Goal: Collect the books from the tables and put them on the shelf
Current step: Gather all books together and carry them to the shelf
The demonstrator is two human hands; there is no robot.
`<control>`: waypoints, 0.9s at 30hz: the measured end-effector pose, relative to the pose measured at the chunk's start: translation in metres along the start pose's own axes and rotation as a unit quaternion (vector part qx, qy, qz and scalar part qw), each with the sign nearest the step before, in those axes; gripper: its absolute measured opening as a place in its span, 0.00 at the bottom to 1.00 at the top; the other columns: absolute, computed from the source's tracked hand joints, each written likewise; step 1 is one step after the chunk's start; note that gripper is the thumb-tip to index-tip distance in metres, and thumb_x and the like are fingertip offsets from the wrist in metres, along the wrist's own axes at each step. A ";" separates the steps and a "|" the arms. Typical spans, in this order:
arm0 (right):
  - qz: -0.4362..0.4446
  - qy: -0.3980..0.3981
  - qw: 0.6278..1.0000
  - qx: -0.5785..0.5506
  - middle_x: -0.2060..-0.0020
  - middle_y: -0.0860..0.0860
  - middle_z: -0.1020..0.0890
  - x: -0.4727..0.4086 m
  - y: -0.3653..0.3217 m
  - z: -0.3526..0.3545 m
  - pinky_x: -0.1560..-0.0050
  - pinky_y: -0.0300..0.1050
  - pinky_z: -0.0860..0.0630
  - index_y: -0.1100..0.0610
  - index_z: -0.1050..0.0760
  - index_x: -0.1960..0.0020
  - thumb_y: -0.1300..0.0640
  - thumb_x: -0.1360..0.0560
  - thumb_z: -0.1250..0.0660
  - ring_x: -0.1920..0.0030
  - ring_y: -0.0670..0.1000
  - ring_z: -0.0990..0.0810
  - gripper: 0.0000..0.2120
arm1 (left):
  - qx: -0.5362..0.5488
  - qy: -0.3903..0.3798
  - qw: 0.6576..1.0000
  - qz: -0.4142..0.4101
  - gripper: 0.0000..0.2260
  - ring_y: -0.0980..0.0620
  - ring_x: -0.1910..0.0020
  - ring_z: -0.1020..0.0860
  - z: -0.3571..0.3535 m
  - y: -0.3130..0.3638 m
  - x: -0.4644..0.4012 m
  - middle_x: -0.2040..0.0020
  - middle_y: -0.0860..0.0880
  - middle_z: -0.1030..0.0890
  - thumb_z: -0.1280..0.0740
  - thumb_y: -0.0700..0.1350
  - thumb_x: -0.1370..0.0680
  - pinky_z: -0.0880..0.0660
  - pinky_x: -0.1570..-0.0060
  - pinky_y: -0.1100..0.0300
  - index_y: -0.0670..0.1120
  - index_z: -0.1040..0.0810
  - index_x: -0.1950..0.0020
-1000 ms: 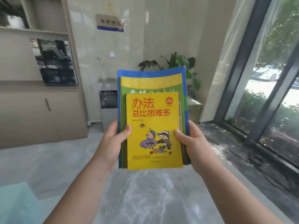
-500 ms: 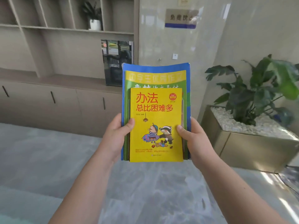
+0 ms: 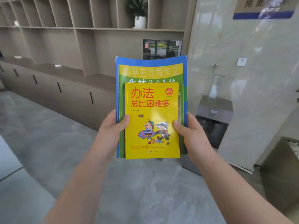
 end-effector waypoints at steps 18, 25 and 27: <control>-0.015 -0.342 0.938 -0.050 0.54 0.44 0.13 -0.447 0.103 -0.330 0.52 0.56 0.19 0.42 0.24 0.46 0.57 0.20 0.36 0.55 0.50 0.13 0.10 | -0.035 0.337 0.941 -0.027 0.09 0.40 0.46 0.16 0.250 -0.037 -0.308 0.45 0.45 0.14 0.36 0.43 0.19 0.20 0.47 0.42 0.48 0.21 0.40; -0.018 -0.359 0.931 -0.059 0.57 0.43 0.13 -0.598 0.118 -0.464 0.61 0.48 0.18 0.45 0.25 0.43 0.59 0.19 0.38 0.60 0.46 0.13 0.11 | -0.059 0.361 0.930 -0.019 0.07 0.39 0.47 0.16 0.371 -0.037 -0.463 0.45 0.44 0.14 0.36 0.44 0.19 0.20 0.48 0.42 0.49 0.20 0.43; -0.033 -0.365 0.928 -0.061 0.59 0.43 0.13 -0.635 0.126 -0.491 0.64 0.45 0.18 0.45 0.25 0.46 0.59 0.20 0.38 0.62 0.45 0.13 0.10 | -0.063 0.363 0.930 -0.012 0.07 0.40 0.48 0.15 0.396 -0.041 -0.502 0.46 0.45 0.14 0.36 0.44 0.19 0.20 0.50 0.44 0.49 0.20 0.43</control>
Point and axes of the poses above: each hand's wrist, its own x-axis away from the middle knuckle, its own z-axis out of the back of the hand, y = z × x, the point moved 7 cm from there along -x, towards the middle knuckle
